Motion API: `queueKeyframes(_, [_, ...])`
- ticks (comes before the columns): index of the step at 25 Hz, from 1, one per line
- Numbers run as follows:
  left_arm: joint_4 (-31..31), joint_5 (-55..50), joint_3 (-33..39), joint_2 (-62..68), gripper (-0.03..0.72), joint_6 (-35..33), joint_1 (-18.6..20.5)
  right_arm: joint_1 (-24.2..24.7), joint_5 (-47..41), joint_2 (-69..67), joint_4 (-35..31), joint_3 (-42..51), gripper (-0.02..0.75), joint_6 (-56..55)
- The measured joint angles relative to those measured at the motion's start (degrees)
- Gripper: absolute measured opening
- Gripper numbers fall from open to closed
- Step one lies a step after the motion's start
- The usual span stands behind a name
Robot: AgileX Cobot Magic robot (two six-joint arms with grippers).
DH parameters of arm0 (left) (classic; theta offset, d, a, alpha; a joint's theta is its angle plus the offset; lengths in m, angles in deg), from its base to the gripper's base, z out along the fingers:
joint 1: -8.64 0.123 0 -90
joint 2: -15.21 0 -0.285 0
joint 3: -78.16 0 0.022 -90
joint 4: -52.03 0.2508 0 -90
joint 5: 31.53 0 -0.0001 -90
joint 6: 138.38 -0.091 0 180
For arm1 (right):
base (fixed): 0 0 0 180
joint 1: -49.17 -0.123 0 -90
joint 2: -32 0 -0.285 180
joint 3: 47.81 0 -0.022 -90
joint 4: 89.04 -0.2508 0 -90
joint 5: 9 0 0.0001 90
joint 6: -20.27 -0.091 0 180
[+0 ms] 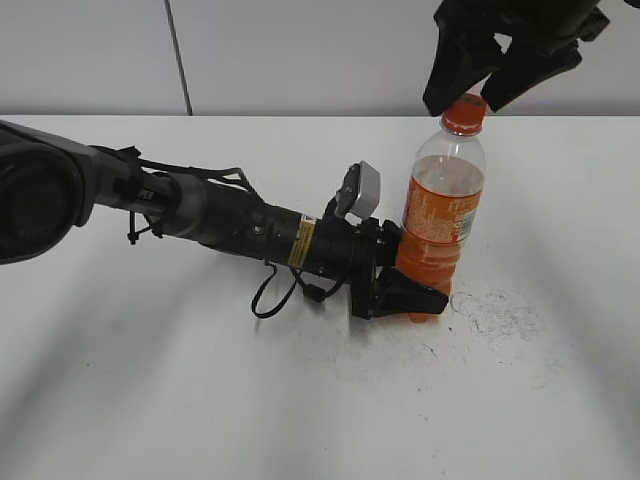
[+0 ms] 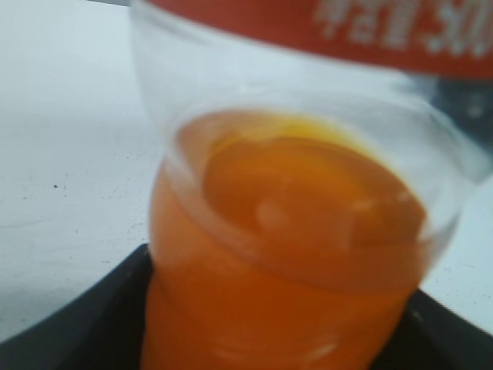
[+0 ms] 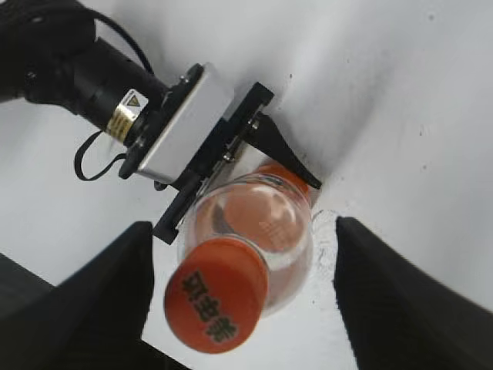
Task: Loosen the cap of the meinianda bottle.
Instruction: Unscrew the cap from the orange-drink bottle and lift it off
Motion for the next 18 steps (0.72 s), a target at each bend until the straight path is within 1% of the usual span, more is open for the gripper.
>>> queueKeyframes(2, [0.0,0.0,0.0,0.0,0.55,0.0,0.0,0.0,-0.2,0.0,0.8,0.0,0.532,-4.2])
queueKeyframes(4, [0.0,0.0,0.0,0.0,0.55,0.0,0.0,0.0,-0.2,0.0,0.8,0.0,0.506,-5.4])
queueKeyframes(7, [0.0,0.0,0.0,0.0,0.55,0.1,0.0,0.0,-0.2,0.0,0.8,0.0,0.409,-6.1])
queueKeyframes(8, [0.0,0.0,0.0,0.0,0.55,0.1,0.0,0.0,-0.2,0.0,0.7,0.0,0.363,-6.1])
queueKeyframes(11, [-0.1,0.0,0.0,0.0,0.55,0.1,0.0,0.0,-0.2,0.0,0.3,0.0,0.283,-5.9])
queueKeyframes(13, [-0.1,0.0,0.0,0.0,0.55,0.1,0.0,0.0,-0.2,0.0,0.2,0.0,0.276,-4.9])
queueKeyframes(15, [-0.1,0.0,0.0,0.0,0.55,0.1,0.0,0.0,-0.2,0.0,0.2,0.0,0.274,-1.5])
queueKeyframes(18, [-0.1,0.0,0.0,0.0,0.55,0.1,0.0,0.0,-0.2,0.0,-0.3,0.0,0.274,7.8])
